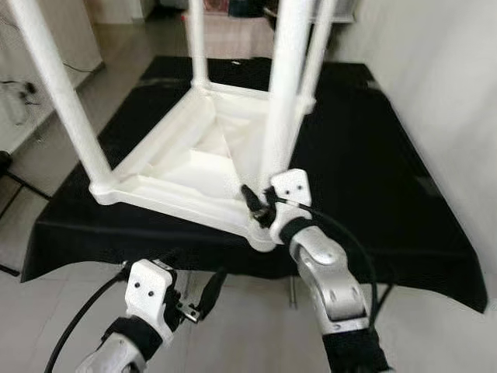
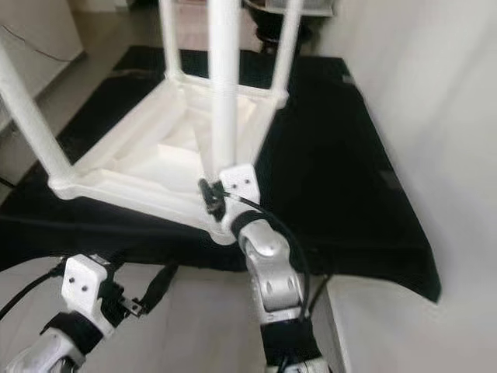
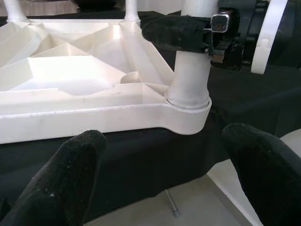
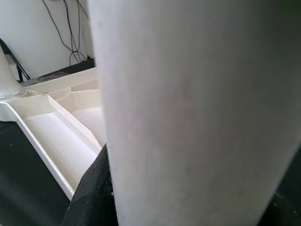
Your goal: Building children table
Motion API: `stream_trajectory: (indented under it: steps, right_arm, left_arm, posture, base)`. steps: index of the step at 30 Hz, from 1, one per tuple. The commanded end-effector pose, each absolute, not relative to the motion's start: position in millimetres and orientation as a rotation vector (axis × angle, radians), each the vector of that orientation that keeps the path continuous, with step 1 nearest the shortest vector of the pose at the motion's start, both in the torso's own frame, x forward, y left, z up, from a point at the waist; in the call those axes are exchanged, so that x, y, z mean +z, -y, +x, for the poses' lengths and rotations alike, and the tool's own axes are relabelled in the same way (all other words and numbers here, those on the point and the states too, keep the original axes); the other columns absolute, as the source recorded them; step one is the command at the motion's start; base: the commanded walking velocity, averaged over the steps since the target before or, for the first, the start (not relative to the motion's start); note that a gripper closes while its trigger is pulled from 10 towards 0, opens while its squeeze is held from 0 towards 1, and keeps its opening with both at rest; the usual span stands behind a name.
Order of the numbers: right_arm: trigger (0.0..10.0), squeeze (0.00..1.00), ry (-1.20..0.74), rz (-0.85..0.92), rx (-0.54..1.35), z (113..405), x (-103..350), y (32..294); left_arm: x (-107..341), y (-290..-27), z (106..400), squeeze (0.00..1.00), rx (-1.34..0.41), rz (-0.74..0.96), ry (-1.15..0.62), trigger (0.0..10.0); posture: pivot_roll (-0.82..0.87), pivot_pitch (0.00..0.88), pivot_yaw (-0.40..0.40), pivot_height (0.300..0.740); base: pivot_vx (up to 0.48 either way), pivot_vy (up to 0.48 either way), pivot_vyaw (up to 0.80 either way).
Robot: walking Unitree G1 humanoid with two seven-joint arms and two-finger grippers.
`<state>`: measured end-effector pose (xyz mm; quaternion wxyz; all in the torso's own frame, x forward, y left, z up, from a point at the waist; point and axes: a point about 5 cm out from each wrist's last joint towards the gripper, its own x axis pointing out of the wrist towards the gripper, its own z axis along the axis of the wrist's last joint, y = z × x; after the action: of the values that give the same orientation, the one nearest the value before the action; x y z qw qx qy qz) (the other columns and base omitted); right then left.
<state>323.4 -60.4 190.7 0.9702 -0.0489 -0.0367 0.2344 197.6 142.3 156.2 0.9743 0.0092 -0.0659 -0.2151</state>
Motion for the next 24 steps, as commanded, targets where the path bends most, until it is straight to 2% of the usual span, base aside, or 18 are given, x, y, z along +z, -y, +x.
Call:
stream_trajectory:
  steps: [1, 2, 3, 6, 9, 12, 13, 15, 18, 24]
  right_arm:
    - [10.0, 0.09, -0.018, -0.097, 0.545, 321, 179, 52]
    - [10.0, 0.09, -0.018, -0.097, 0.545, 321, 179, 52]
    - [10.0, 1.0, 0.014, -0.074, 0.639, 321, 186, 47]
    - [10.0, 1.0, 0.059, -0.067, 0.771, 323, 197, 44]
    - [10.0, 1.0, 0.081, -0.068, 0.824, 324, 201, 43]
    - [10.0, 1.0, 0.123, -0.124, 1.048, 328, 213, 43]
    - [10.0, 0.0, 0.131, -0.154, 1.127, 329, 217, 44]
    - [10.0, 0.0, 0.135, -0.171, 1.172, 329, 219, 46]
    - [10.0, 0.0, 0.121, -0.214, 1.34, 332, 223, 50]
    - [10.0, 0.0, 0.114, -0.25, 1.431, 336, 226, 53]
  left_arm:
    - [152, -145, 195, 0.0, -0.419, 0.028, 0.118, 10.0]
    - [152, -145, 195, 0.0, -0.419, 0.028, 0.118, 10.0]
    - [153, -145, 195, 0.0, -0.424, 0.028, 0.118, 10.0]
    - [153, -144, 194, 0.0, -0.431, 0.027, 0.117, 10.0]
    - [153, -144, 194, 0.0, -0.433, 0.026, 0.117, 10.0]
    - [154, -142, 193, 0.0, -0.437, 0.025, 0.117, 10.0]
    - [154, -142, 192, 0.0, -0.437, 0.026, 0.117, 10.0]
    - [154, -142, 191, 0.0, -0.437, 0.026, 0.117, 10.0]
    - [155, -141, 188, 0.0, -0.436, 0.026, 0.116, 10.0]
    - [155, -140, 186, 0.0, -0.438, 0.026, 0.113, 10.0]
  posture:
    - [-0.01, 0.165, -0.05, 0.74]
    - [-0.01, 0.165, -0.05, 0.74]
    - [-0.01, 0.169, -0.047, 0.74]
    - [0.0, 0.172, -0.046, 0.74]
    - [0.0, 0.172, -0.046, 0.74]
    - [0.01, 0.183, -0.05, 0.74]
    - [0.01, 0.186, -0.051, 0.74]
    - [0.01, 0.186, -0.051, 0.74]
    - [0.02, 0.198, -0.055, 0.74]
    - [0.03, 0.207, -0.053, 0.74]
  base:
    - [0.0, 0.0, 0.0]
    - [0.0, 0.0, 0.0]
    - [0.0, 0.0, 0.0]
    - [0.0, 0.0, 0.0]
    - [0.0, 0.0, 0.0]
    - [0.0, 0.0, 0.0]
    - [0.0, 0.0, 0.0]
    - [0.0, 0.0, 0.0]
    - [0.0, 0.0, 0.0]
    - [0.0, 0.0, 0.0]
